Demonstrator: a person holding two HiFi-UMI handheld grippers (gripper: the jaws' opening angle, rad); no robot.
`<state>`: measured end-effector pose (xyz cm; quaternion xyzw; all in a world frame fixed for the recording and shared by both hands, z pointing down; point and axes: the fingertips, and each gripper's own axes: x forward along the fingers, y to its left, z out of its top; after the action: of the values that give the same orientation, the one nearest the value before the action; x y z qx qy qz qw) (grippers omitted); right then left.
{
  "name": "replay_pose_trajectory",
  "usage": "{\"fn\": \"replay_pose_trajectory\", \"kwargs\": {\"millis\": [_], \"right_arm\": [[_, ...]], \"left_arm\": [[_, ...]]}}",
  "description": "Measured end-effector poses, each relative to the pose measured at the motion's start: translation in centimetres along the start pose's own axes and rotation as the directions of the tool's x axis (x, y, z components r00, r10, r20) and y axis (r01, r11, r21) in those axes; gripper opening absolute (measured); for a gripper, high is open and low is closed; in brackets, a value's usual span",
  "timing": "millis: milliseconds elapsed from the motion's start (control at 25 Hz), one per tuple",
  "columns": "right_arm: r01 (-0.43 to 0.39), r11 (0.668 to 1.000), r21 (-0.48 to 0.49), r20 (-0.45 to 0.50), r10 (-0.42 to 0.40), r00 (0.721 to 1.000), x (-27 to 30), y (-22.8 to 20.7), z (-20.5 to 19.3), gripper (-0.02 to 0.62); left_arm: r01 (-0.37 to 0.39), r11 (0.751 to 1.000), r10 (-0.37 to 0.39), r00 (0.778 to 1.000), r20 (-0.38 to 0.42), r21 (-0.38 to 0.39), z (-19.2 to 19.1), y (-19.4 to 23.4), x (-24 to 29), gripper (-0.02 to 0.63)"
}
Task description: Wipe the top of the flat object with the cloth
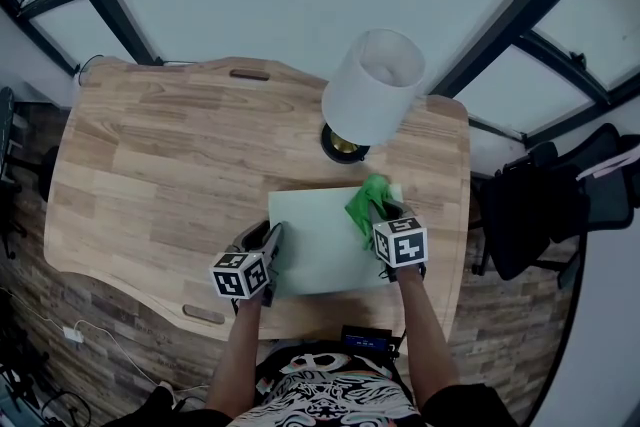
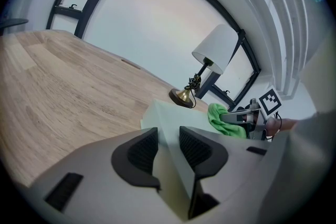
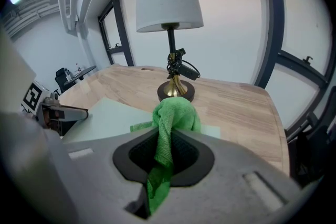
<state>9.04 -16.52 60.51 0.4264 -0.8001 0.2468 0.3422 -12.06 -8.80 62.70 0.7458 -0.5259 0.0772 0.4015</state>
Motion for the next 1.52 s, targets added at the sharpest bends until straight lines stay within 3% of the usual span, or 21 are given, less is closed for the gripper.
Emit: {"fn": "replay_pose_trajectory", "kwargs": {"millis": [1520], "right_arm": [[-0.076,0.989,-0.126,-0.057,0.069,0.996,1.9,5.3,1.3,0.037]], "left_arm": [[0.003,1.0,-0.003,1.0,-0.019,0.006,0.0,0.0,0.1,0.129]]}}
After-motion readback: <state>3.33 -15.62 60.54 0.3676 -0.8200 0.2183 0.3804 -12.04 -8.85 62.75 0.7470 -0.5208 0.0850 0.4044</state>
